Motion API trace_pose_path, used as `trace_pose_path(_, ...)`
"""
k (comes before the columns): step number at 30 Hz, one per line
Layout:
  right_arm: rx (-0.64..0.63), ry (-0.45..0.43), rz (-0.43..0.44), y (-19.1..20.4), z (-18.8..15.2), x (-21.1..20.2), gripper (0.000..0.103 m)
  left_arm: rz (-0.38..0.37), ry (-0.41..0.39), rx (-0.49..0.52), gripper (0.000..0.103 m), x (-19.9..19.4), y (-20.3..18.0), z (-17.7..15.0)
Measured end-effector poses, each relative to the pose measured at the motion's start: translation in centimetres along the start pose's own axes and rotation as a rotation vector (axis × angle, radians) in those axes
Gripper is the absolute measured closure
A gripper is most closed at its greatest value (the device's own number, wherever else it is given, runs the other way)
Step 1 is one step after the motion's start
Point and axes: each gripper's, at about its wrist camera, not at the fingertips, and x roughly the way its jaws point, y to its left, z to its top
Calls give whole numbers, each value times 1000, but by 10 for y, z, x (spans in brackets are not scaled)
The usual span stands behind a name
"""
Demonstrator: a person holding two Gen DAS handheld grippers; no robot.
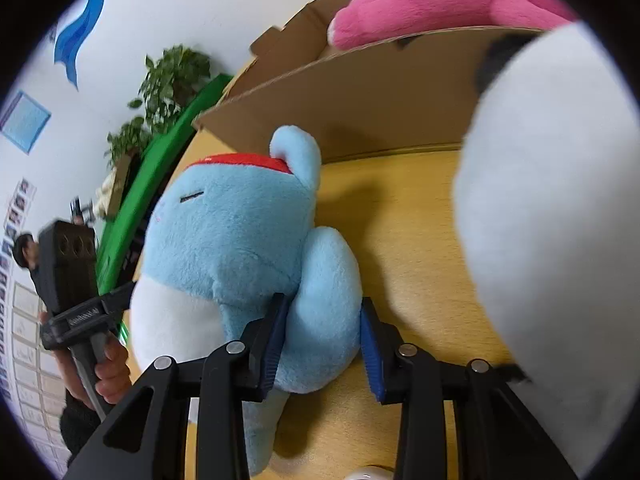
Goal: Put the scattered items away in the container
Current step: 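Lift the light-blue bear with both tools and lower it into the box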
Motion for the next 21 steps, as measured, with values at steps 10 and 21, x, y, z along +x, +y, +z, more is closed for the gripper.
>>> trace_pose_path(10, -120, -162, -11, 24, 26, -47, 79, 87, -123, 98, 77, -38, -54, 38)
trace_pose_path(21, -274, -544, -137, 55, 155, -157, 79, 95, -300, 338, 77, -39, -141, 198)
